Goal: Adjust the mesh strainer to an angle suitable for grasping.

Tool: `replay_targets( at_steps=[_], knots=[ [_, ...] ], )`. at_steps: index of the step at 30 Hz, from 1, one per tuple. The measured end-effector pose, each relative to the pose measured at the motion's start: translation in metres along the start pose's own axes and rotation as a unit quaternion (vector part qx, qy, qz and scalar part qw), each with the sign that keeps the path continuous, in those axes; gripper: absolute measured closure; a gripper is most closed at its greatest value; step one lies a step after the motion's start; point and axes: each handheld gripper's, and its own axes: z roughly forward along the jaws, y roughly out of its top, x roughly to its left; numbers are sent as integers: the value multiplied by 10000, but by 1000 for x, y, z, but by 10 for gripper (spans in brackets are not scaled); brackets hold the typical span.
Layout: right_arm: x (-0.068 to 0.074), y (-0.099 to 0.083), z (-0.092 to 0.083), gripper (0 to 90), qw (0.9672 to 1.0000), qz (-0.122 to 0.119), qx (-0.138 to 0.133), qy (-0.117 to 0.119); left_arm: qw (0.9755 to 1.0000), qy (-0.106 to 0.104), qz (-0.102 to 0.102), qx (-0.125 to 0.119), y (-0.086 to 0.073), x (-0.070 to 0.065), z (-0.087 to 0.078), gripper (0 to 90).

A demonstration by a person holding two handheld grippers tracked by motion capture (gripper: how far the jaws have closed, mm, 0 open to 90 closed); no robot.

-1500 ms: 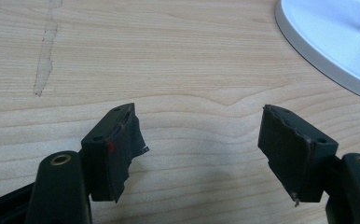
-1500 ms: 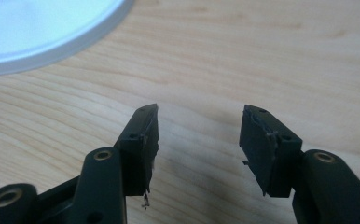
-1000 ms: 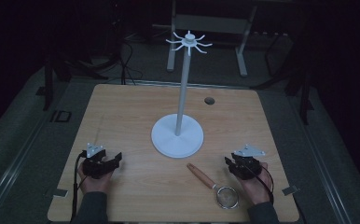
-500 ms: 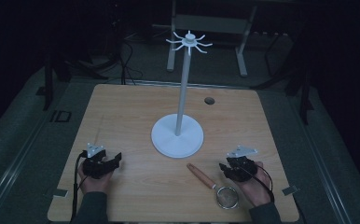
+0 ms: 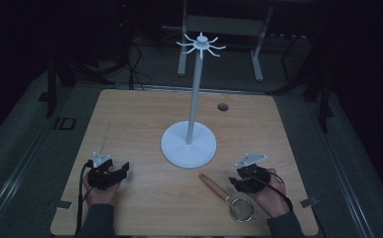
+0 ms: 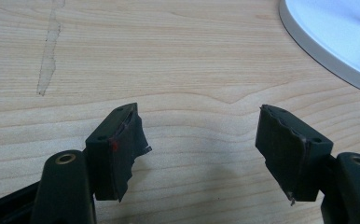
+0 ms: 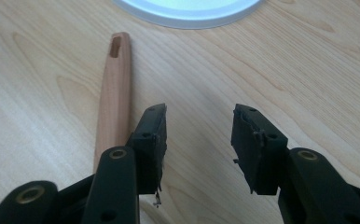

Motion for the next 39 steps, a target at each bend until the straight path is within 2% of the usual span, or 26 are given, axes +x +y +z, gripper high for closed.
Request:
replay_targets(
  at_steps=[6,15,23,27,31,39],
  knots=[
    [9,4,0,560,9993,-212,259,148,10000,-3,-6,-1,0,0,0,308],
    [20,8,3,564,9964,-503,601,320,10000,-7,-6,-2,0,0,0,305],
    [27,12,6,558,9940,-622,814,372,10000,-10,-4,-4,0,0,0,304],
    [31,13,10,566,9922,-718,942,391,10000,-13,-6,0,0,0,0,304],
    [35,14,16,579,9885,-808,1154,557,10000,-12,-8,3,0,0,0,303],
    [38,15,24,650,9834,-793,1469,710,10000,-18,-10,5,0,0,0,303]
  ],
)
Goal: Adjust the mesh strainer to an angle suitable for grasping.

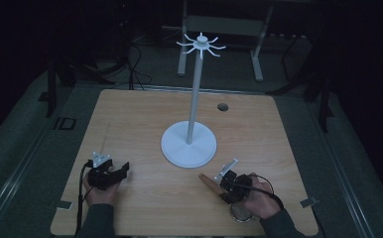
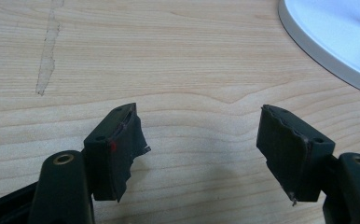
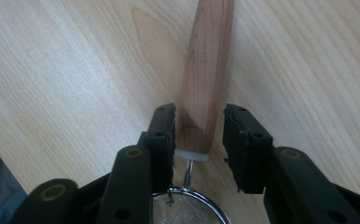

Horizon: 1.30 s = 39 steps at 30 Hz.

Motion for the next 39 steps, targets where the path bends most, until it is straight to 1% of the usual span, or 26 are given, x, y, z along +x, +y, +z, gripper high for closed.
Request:
replay_targets(
  at_steps=[7,12,18,25,29,30,33,39],
  knots=[
    [-3,1,7,661,9997,96,228,78,10000,0,1,1,0,0,0,303],
    [-5,1,12,662,9990,246,352,124,10000,-1,0,0,0,0,0,302],
    [-7,1,18,663,9984,268,477,142,10000,-1,0,2,0,0,0,302],
    [-8,2,20,662,9981,311,509,133,10000,-1,4,0,0,0,0,302],
    [-8,3,20,683,9979,296,564,76,10000,-2,3,-1,0,0,0,302],
    [-8,3,20,686,9980,291,556,46,10000,-3,3,3,0,0,0,303],
    [-9,1,20,690,9982,289,520,70,10000,-1,-12,5,0,0,0,302],
    [-9,-1,18,691,9985,310,453,-53,10000,-3,-5,3,0,0,0,302]
  ],
)
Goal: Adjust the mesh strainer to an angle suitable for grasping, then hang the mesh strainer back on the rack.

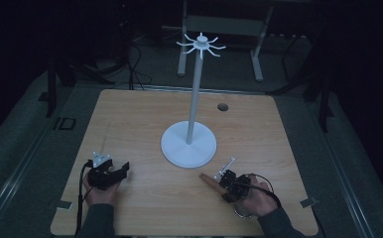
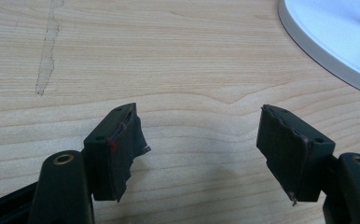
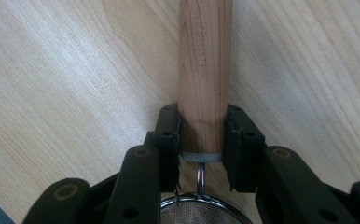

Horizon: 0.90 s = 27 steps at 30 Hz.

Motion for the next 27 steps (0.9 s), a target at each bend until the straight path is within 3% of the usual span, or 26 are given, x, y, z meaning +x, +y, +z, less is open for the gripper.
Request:
replay_targets(
  at_steps=[15,27],
  knots=[
    [-2,-1,-12,692,9991,157,-386,-59,10000,-3,7,-1,0,0,0,301],
    [-8,0,-22,694,9952,373,-886,-185,10000,0,8,-7,0,0,0,301]
  ],
)
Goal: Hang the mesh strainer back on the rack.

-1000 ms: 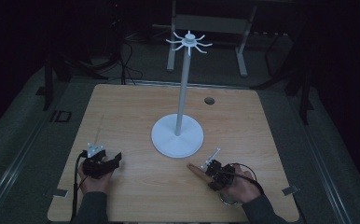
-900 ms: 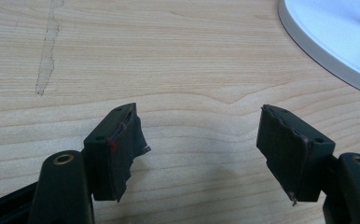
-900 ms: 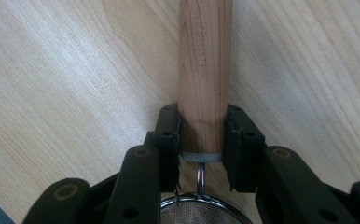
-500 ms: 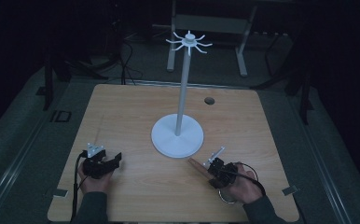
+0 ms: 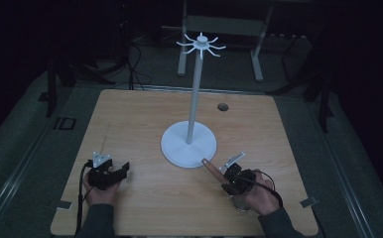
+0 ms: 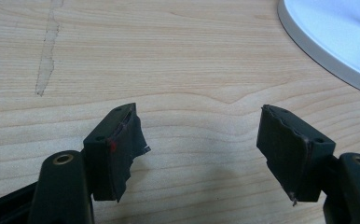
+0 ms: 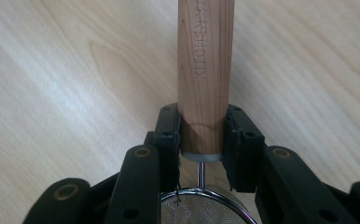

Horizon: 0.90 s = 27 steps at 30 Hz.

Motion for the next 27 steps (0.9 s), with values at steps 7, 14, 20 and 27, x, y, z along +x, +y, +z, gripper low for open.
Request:
replay_targets(
  at_steps=[7,14,20,27],
  knots=[
    [-5,4,-7,694,9993,144,-313,-121,10000,-3,-4,3,0,0,0,301],
    [-10,7,-13,694,9980,262,-566,-133,10000,-3,-1,1,0,0,0,301],
    [-13,12,-20,694,9959,392,-797,-160,10000,-2,-3,4,0,0,0,301],
    [-17,19,-27,694,9924,530,-1086,-223,10000,-2,1,9,0,0,0,300]
  ],
)
